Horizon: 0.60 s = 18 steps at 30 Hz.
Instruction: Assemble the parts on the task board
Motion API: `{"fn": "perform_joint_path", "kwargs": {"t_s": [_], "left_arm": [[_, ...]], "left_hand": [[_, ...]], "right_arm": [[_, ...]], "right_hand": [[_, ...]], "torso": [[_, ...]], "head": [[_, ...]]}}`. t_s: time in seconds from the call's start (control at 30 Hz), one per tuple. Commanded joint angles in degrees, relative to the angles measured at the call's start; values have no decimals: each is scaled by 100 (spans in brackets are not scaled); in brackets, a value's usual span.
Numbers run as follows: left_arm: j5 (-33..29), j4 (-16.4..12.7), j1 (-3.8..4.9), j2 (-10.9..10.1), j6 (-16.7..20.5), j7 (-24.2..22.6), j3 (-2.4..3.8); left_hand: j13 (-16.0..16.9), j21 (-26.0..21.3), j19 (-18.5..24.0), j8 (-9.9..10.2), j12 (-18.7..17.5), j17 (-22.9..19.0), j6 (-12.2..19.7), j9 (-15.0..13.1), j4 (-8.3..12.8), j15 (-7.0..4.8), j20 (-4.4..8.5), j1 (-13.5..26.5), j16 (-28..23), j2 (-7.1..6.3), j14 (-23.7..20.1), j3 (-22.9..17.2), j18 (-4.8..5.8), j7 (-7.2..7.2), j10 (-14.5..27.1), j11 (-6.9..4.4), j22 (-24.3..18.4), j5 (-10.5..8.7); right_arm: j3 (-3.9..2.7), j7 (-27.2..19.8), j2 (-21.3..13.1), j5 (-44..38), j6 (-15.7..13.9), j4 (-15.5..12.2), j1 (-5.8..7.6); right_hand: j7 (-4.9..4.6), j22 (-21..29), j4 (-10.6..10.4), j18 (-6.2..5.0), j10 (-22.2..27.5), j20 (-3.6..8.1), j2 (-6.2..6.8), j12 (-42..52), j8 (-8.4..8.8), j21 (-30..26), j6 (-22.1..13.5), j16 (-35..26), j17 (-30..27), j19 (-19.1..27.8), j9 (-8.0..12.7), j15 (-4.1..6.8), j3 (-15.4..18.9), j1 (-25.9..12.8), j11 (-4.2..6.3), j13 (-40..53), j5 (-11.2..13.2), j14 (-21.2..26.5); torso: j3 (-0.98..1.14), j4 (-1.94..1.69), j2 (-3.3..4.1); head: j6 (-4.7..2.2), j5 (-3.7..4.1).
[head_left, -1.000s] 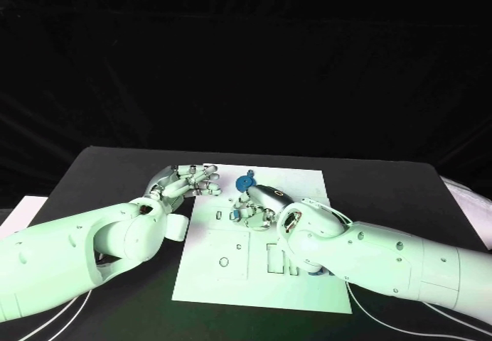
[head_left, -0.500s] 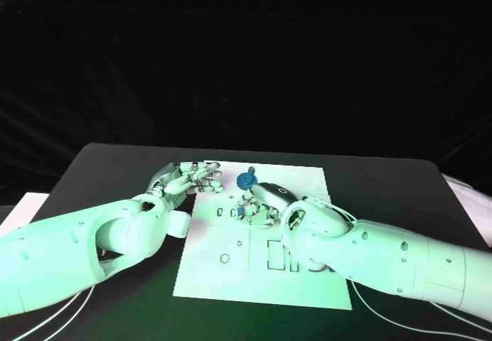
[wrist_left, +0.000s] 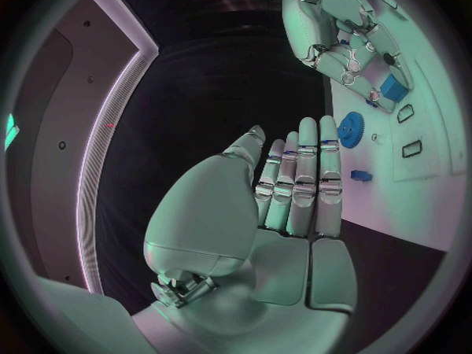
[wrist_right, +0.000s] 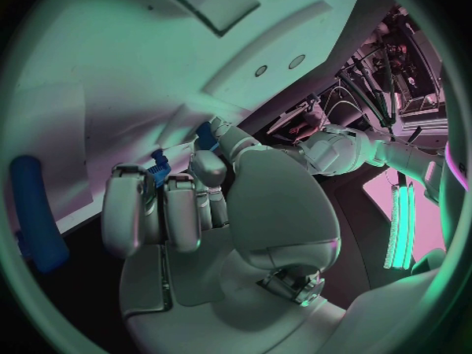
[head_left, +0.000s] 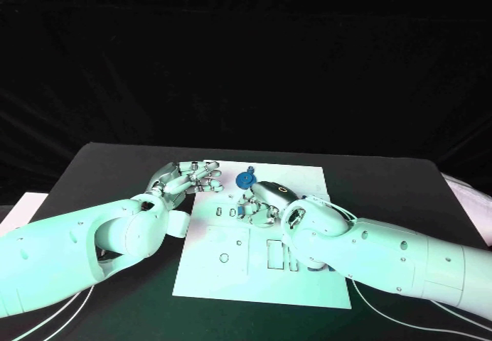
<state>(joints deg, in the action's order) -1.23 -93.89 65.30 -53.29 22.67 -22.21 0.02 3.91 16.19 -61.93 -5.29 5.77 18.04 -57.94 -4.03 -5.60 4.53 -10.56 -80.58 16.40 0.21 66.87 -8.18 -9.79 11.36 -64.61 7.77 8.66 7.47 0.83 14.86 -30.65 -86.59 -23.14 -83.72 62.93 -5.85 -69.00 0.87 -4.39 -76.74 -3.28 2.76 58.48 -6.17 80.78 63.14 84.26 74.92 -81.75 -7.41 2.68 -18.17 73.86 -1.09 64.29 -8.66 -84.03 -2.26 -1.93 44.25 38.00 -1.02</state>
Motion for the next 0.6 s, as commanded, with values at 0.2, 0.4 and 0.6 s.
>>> {"fn": "perform_joint_path", "kwargs": {"t_s": [0.2,0.4,0.6], "left_arm": [[-14,-22,2,14,-104,-56,3],[-14,-39,2,14,-109,-51,3],[-14,-46,2,14,-114,-47,3]], "left_hand": [[0,-30,34,31,-18,11,-4,8,15,12,3,22,-21,-30,-39,-43,-37,38,-14,25,-6,27],[1,-30,35,31,-19,12,-4,8,16,12,3,22,-22,-30,-39,-45,-37,37,-14,25,-6,27],[1,-30,35,31,-19,12,-4,8,16,12,3,22,-22,-30,-39,-45,-37,37,-14,25,-6,27]], "right_arm": [[29,198,31,-81,302,71,-36],[29,209,39,-81,296,76,-36],[29,192,40,-81,289,73,-35]], "right_hand": [[-54,23,-25,22,163,26,64,-238,98,-39,-58,-67,448,26,32,22,77,-116,-23,-171,60,-382],[-105,71,-41,15,308,-2,125,-496,180,-68,-185,-102,403,50,63,-12,108,-161,-65,-365,88,-370],[-124,81,-52,13,362,-19,176,-593,204,-77,-224,-117,387,57,74,-29,142,-191,-83,-442,88,-365]], "torso": [[-8,-4,2],[-6,-2,2],[-2,1,2]], "head": [[5,15],[3,17],[9,15]]}}
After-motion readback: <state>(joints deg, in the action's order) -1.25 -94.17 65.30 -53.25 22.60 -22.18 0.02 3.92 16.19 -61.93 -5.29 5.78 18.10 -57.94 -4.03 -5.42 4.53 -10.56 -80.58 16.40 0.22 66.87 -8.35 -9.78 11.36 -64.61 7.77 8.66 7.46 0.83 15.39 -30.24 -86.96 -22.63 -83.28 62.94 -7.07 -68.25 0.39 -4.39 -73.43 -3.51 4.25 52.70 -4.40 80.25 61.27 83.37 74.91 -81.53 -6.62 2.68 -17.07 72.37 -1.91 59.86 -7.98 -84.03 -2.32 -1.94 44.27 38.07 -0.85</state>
